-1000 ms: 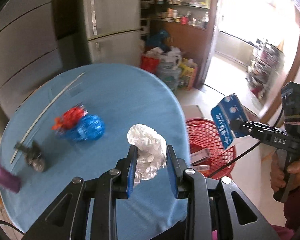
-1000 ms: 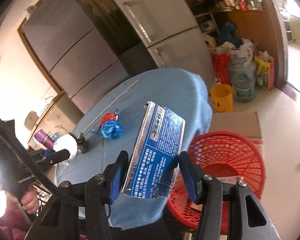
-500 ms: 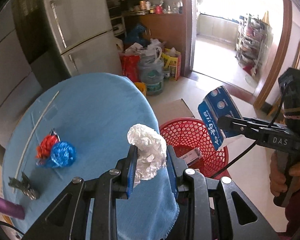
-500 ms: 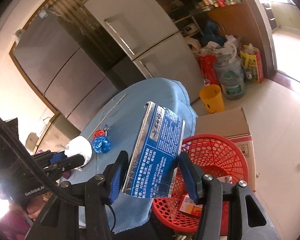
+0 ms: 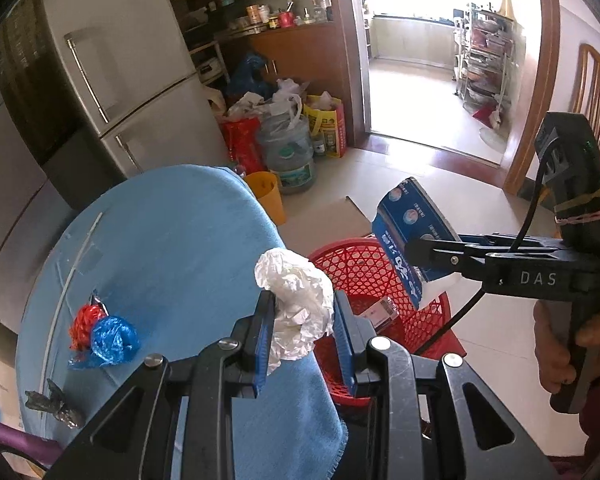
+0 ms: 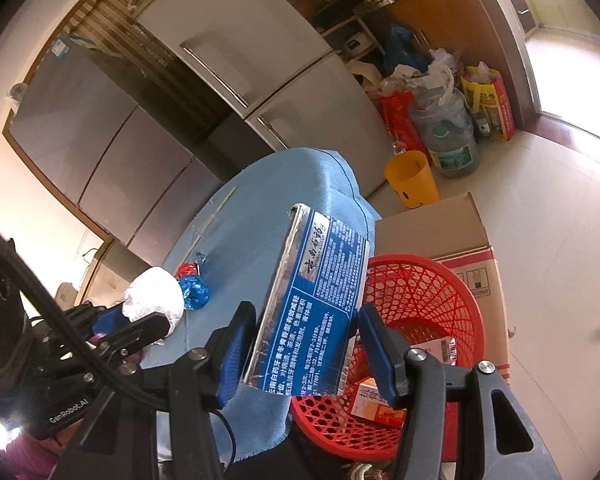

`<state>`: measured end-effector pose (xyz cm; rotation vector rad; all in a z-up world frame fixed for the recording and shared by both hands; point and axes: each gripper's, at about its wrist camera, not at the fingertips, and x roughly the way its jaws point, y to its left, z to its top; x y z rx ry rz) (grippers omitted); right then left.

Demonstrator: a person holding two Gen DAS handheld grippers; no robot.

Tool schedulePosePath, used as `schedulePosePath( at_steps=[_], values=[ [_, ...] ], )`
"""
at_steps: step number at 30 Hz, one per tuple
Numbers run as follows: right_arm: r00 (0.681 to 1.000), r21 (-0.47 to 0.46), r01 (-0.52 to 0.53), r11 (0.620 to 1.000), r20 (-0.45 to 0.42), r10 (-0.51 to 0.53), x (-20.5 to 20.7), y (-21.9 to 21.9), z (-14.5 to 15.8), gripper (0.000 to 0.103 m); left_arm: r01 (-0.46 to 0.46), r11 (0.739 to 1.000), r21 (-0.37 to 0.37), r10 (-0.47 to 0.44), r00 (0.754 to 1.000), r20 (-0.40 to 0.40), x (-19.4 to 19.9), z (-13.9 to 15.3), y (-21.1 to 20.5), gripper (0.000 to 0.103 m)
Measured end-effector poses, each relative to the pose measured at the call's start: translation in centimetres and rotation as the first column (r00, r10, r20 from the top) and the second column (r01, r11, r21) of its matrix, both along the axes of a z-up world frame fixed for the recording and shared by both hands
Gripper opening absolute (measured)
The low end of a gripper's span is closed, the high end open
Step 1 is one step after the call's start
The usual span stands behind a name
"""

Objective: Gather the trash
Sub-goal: 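Open the left gripper to drop the tissue while the right gripper drops the blue box, then move both grippers back over the table toward the plastic bags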

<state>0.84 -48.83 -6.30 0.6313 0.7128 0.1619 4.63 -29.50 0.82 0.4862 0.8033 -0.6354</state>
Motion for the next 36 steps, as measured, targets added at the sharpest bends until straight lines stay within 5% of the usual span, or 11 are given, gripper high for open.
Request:
schedulePosePath(
  at_steps=[7,13,16,17,18,32,36],
  values=[
    [1.0,-0.01,-0.021,1.0,-0.007,0.021,-0.2,-1.1,0.5,0.058,0.005,1.0,-0.019,-0.006,1.0,-0.03,0.9,-0.9,-0.2,0.031],
    [0.997,-0.052,-0.045,0.998,-0.064,0.042,0.1,-0.9,0.0,0.063,0.018,0.996,-0.087,-0.03,0.989,-0.146,2.0,-2.3,0.4,0.032],
    [0.992,-0.033,-0.051,0.998,-0.115,0.047,0.5,-0.8,-0.8,0.067,0.02,0.994,-0.109,-0.041,0.98,-0.196,2.4,-2.9,0.4,0.051],
    [0.991,-0.024,-0.051,0.998,-0.125,0.047,0.6,-0.9,-1.0,0.068,0.017,0.993,-0.113,-0.039,0.98,-0.197,2.4,-3.0,0.5,0.064],
    [0.99,-0.019,-0.049,0.999,-0.13,0.046,0.7,-0.9,-1.1,0.068,0.014,0.993,-0.119,-0.037,0.981,-0.19,2.4,-3.0,0.6,0.07],
    [0.992,0.048,-0.056,0.997,-0.111,0.061,1.4,0.5,-1.2,0.069,-0.14,0.986,-0.087,0.132,0.987,-0.091,1.2,-2.2,6.2,0.07],
    [0.991,-0.138,-0.023,0.99,-0.131,0.005,1.9,2.7,-0.9,0.069,-0.187,0.979,-0.075,0.186,0.982,-0.016,0.6,-1.1,7.6,0.07]
  ],
)
